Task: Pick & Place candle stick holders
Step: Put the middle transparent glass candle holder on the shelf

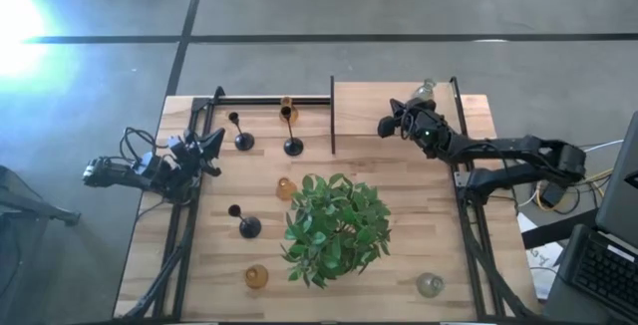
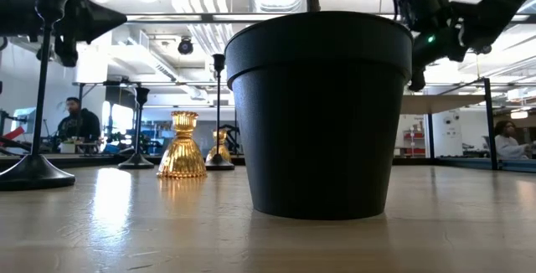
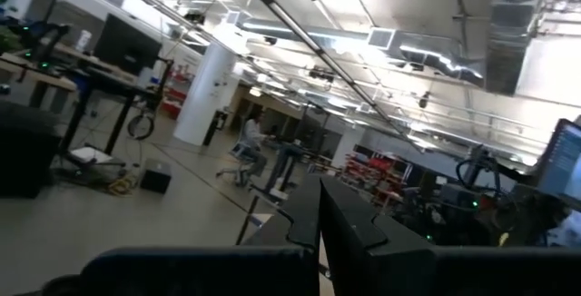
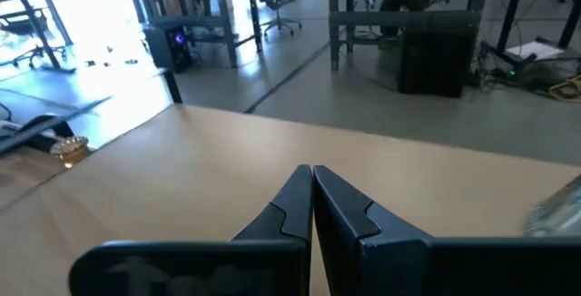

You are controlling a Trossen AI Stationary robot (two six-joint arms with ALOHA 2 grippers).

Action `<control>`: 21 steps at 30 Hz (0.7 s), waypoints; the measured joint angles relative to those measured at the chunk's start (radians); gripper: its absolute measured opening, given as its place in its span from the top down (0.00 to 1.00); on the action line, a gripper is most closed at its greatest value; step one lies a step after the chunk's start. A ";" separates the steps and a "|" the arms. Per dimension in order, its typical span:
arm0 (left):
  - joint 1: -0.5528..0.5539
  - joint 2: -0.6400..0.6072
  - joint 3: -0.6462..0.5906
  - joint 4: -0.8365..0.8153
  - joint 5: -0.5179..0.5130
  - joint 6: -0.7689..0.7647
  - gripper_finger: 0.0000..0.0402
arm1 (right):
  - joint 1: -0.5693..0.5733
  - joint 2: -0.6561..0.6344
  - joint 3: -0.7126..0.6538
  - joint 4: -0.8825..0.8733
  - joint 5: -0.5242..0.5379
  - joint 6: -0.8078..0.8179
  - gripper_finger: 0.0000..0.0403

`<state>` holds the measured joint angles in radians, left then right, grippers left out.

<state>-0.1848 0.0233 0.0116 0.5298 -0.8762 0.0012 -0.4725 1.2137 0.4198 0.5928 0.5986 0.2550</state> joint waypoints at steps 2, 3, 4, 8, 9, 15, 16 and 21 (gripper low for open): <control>0.000 0.000 0.000 0.000 -0.015 -0.006 0.97 | 0.009 0.041 0.000 0.045 0.013 0.000 0.98; 0.000 0.000 0.000 0.000 -0.019 -0.007 0.97 | 0.011 0.060 0.000 0.062 0.023 0.000 0.98; 0.000 0.000 0.000 0.000 -0.020 -0.010 0.97 | 0.012 0.077 0.000 0.075 0.030 0.000 0.98; 0.000 0.000 0.000 0.000 -0.042 -0.063 0.97 | 0.012 0.123 0.000 0.155 0.037 -0.038 0.98; 0.000 0.000 0.000 0.000 -0.048 -0.073 0.97 | 0.012 0.129 0.000 0.170 0.036 -0.043 0.98; 0.000 0.000 0.000 -0.004 -0.094 -0.082 0.97 | 0.012 0.103 -0.006 0.169 0.114 -0.068 0.98; 0.000 0.000 0.000 -0.008 -0.106 -0.082 0.97 | 0.012 0.092 -0.009 0.168 0.133 -0.081 0.98; 0.000 0.000 0.000 -0.017 -0.140 -0.082 0.97 | 0.012 0.051 -0.016 0.167 0.183 -0.134 0.98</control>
<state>-0.1848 0.0235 0.0113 0.5125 -1.0166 -0.0803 -0.4603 1.2647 0.4034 0.7603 0.7812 0.1213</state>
